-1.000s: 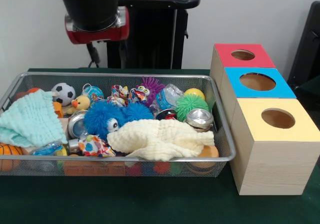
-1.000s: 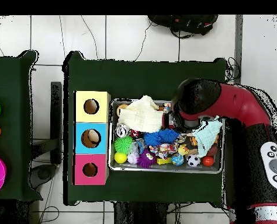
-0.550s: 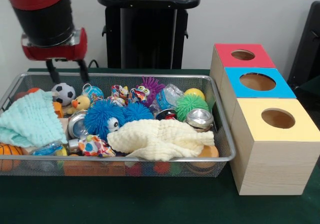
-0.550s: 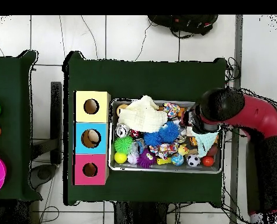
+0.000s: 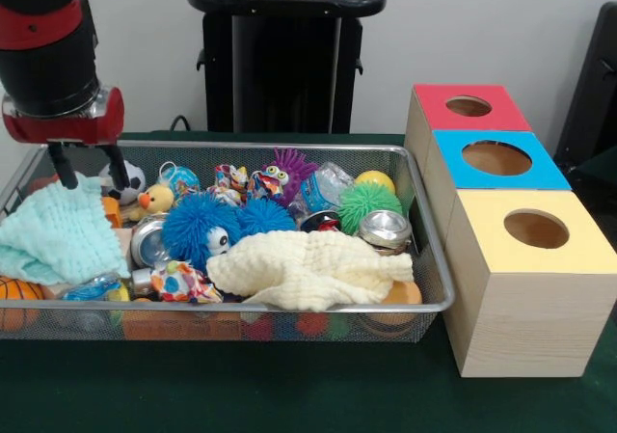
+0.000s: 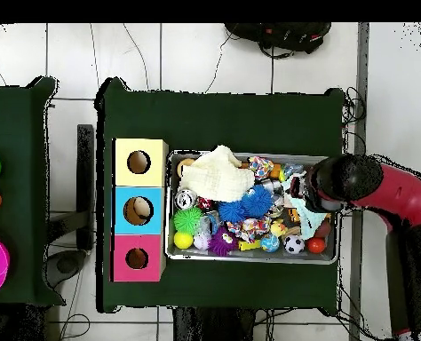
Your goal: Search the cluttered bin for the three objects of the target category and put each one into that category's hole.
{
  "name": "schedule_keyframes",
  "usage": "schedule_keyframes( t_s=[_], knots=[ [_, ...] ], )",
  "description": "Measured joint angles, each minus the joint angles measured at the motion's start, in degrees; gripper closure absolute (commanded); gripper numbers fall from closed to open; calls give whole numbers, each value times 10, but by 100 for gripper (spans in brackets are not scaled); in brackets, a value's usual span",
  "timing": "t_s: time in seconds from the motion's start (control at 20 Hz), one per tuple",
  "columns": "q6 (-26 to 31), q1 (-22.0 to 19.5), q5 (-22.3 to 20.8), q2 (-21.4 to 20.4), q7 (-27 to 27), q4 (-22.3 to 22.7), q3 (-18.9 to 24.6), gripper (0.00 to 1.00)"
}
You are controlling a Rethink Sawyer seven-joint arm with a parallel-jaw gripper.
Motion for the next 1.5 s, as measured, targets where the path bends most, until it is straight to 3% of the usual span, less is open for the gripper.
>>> schedule_keyframes(
  t_s=[0.6,1.2,1.5],
  knots=[
    [-30,0,-2,-2,0,69,0,0],
    [-34,-1,-6,-2,0,89,0,0],
    [-72,-1,-11,0,0,96,0,0]
  ],
)
